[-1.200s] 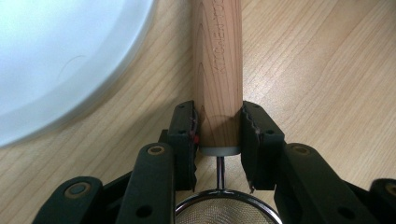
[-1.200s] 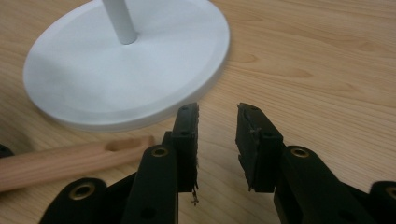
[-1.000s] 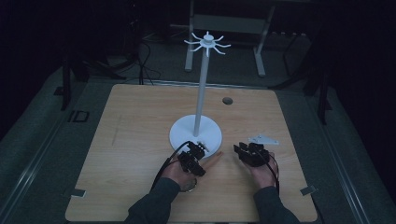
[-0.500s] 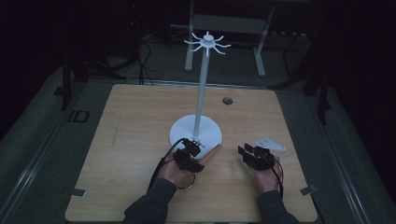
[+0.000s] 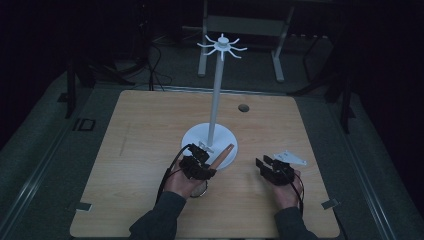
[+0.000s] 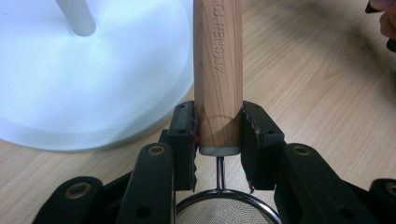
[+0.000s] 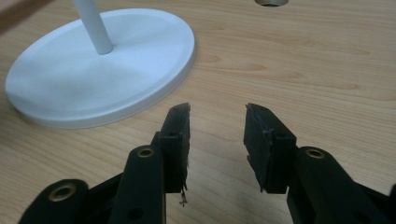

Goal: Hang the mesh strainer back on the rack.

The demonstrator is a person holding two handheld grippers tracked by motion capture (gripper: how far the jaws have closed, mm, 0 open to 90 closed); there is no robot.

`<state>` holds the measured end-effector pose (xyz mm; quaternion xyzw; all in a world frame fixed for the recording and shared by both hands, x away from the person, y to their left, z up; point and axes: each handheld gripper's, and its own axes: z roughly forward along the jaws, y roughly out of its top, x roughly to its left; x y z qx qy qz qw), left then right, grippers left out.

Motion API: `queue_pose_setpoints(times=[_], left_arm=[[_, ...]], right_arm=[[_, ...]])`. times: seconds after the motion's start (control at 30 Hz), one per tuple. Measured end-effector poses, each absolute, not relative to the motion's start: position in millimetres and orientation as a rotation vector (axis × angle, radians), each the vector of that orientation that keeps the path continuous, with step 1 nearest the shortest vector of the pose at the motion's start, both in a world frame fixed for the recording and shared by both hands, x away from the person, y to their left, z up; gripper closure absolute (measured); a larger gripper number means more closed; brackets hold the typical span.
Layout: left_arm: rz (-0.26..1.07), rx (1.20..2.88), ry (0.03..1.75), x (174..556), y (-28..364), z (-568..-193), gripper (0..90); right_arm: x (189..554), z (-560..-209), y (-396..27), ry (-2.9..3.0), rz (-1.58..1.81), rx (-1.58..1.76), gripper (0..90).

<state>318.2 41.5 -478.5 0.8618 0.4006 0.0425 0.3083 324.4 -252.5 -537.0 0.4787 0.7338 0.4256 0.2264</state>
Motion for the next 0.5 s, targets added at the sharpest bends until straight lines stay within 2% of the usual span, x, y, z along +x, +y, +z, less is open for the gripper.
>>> queue_pose_setpoints(times=[0.5], left_arm=[[0.183,2.175,1.064,313.7,49.6,-469.9,68.5]], right_arm=[[321.9,-538.0,-252.5,1.997,1.171,1.321,59.4]])
